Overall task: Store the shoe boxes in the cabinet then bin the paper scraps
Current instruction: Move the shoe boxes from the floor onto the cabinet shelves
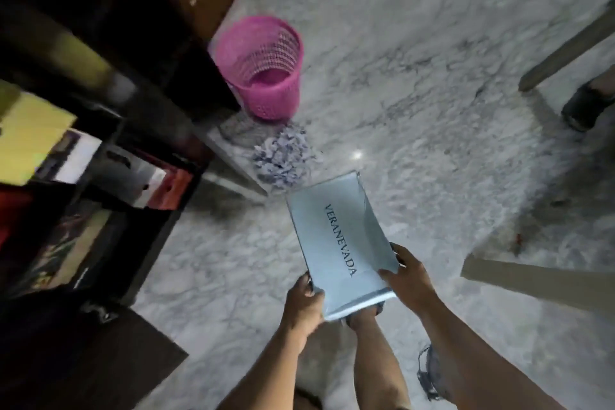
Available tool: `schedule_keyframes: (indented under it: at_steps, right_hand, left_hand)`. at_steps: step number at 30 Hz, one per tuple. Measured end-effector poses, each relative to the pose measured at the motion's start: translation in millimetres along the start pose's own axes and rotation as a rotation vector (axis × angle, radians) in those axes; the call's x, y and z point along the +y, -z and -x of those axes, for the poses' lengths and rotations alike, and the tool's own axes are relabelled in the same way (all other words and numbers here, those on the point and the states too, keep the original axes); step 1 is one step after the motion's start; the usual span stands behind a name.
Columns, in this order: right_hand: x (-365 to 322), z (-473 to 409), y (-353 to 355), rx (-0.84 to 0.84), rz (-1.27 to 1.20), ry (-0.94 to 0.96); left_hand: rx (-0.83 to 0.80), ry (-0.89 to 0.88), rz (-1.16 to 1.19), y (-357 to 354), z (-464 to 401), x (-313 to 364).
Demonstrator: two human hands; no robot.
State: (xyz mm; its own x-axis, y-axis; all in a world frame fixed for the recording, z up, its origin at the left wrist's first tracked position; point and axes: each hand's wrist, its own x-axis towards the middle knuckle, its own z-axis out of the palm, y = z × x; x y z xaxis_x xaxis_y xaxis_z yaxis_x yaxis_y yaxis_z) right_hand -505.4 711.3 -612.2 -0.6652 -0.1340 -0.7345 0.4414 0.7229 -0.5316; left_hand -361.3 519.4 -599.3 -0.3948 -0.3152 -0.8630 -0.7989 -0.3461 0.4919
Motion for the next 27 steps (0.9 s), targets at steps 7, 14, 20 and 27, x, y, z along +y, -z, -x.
schedule_keyframes:
  at_steps: [7, 14, 20, 27]
  right_hand:
    - [-103, 168, -110, -0.195, 0.122, 0.214]
    - [-238, 251, -188, -0.147, 0.098, 0.449]
    - [-353, 258, -206, -0.108, 0.106, 0.556]
    - [-475, 189, -255, -0.106, 0.186, 0.619]
  left_hand:
    - [0.142, -0.066, 0.238, 166, 180, -54]
    - [0.395, -0.269, 0.178, 290, 257, 9]
    - [0.396, -0.366, 0.337, 343, 248, 91]
    - [0.49, -0.394, 0.522, 399, 177, 176]
